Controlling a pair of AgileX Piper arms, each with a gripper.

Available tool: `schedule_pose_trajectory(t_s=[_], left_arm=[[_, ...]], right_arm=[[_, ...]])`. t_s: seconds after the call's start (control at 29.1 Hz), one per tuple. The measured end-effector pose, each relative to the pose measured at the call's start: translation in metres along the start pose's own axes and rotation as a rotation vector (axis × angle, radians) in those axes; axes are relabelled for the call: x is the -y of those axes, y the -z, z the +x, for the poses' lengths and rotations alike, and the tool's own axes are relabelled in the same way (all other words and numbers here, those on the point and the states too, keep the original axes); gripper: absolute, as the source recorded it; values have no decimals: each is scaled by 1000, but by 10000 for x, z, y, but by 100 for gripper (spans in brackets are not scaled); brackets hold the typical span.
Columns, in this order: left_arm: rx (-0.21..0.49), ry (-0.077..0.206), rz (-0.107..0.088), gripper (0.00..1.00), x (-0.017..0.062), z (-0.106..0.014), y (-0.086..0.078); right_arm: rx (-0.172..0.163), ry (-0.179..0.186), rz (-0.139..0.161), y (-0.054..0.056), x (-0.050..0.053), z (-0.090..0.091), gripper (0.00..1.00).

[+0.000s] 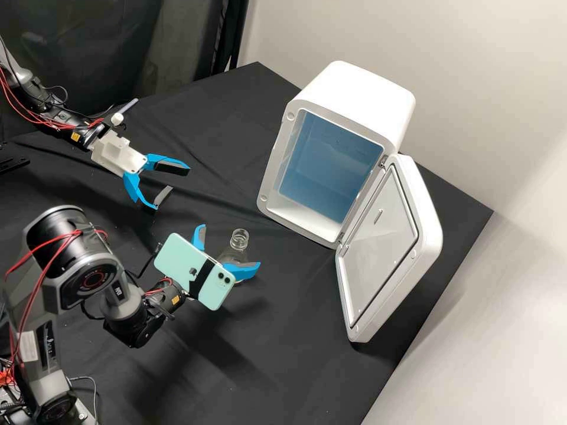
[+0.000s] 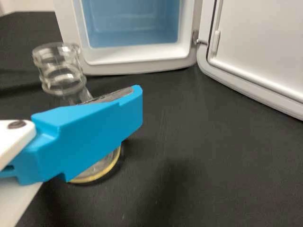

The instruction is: Place the flask in the incubator

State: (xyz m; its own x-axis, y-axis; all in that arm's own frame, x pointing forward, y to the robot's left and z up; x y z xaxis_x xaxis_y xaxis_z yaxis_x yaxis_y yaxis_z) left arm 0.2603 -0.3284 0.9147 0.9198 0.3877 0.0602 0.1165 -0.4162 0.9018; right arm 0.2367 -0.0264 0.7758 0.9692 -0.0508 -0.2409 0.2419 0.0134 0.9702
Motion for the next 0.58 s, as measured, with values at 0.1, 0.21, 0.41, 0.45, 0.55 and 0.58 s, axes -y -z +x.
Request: schedule_pose_trajectory(t_s=[0.1, 0.21, 0.41, 0.45, 0.55, 0.58], left_arm=[[7, 1, 7, 100, -3, -2, -14], [9, -8, 10, 100, -27, -15, -23], [9, -7, 9, 100, -25, -14, -22], [9, -7, 9, 100, -25, -14, -22], [10, -7, 10, 100, -24, -13, -26], [10, -7, 10, 100, -24, -13, -26]], right_arm=[[21, 19, -3, -50, 44, 17, 100], [45, 29, 9, -92, 83, 39, 100], [61, 34, 15, -114, 120, 91, 100], [60, 39, 9, -114, 130, 105, 100], [62, 51, -3, -123, 156, 124, 100], [62, 55, -3, -124, 165, 131, 100]])
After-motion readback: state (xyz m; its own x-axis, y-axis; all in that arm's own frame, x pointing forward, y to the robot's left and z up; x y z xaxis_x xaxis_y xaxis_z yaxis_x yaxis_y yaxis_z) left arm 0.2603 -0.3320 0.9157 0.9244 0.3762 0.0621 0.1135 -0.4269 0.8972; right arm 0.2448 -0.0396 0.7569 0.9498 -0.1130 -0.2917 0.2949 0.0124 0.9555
